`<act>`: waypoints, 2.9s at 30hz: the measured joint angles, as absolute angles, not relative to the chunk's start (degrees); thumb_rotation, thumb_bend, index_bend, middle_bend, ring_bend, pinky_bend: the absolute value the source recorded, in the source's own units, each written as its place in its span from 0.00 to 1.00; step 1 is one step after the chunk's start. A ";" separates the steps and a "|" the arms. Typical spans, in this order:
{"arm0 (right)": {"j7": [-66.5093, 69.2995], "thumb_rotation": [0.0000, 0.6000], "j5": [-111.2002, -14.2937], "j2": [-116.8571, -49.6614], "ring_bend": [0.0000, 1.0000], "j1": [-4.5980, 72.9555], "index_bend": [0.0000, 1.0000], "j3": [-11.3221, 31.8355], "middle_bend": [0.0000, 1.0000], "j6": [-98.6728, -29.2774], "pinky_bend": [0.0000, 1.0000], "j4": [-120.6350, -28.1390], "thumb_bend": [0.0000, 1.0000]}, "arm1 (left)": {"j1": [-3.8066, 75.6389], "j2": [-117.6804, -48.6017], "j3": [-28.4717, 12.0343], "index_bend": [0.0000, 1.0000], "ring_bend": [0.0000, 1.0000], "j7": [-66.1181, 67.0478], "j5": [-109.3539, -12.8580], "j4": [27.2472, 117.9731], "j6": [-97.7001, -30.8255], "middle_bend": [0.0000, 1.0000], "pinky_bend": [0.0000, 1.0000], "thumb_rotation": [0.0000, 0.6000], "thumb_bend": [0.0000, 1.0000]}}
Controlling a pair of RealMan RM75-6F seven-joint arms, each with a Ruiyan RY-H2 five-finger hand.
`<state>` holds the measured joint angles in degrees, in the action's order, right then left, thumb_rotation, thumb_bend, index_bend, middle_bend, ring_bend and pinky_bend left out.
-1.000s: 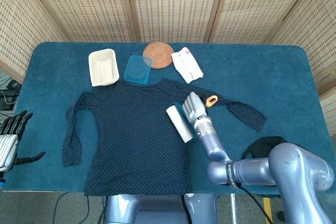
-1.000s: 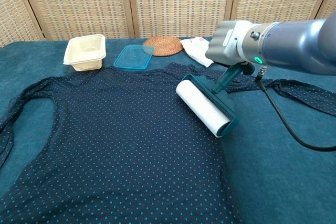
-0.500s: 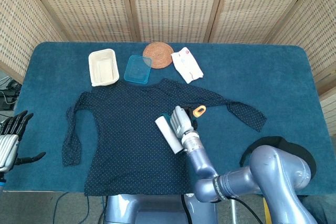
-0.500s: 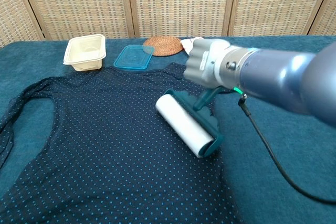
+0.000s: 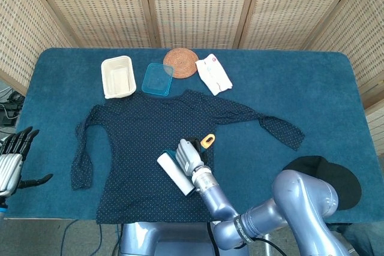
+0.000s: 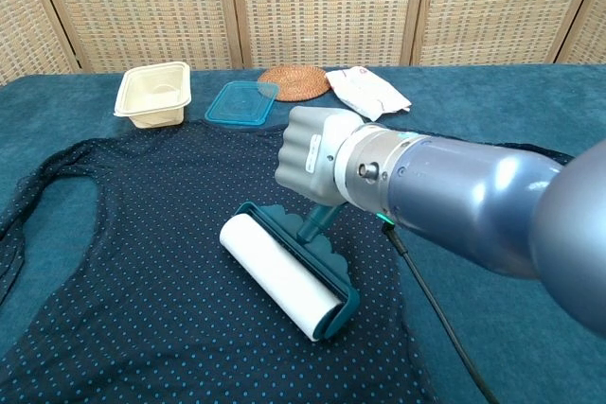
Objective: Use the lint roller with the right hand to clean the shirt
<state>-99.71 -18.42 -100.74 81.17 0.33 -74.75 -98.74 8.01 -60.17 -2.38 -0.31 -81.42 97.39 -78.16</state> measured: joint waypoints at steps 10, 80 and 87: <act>-98.17 1.00 -19.25 -98.24 1.00 79.94 0.73 -1.39 1.00 -73.91 1.00 -98.23 0.59 | 8.01 -60.04 -2.46 0.00 0.00 -0.79 -81.19 97.27 -78.17 0.00 0.00 1.00 0.00; -100.28 1.00 -24.87 -105.70 1.00 78.84 0.72 0.13 1.00 -77.05 1.00 -98.36 0.59 | 8.13 -60.10 -2.29 0.00 0.00 -0.76 -81.22 97.06 -78.06 0.00 0.00 1.00 0.00; -98.57 1.00 -26.82 -101.76 1.00 77.03 0.72 -2.17 1.00 -77.35 1.00 -97.75 0.59 | 8.24 -60.30 -2.28 0.00 0.00 -0.54 -81.05 96.83 -77.80 0.00 0.00 1.00 0.00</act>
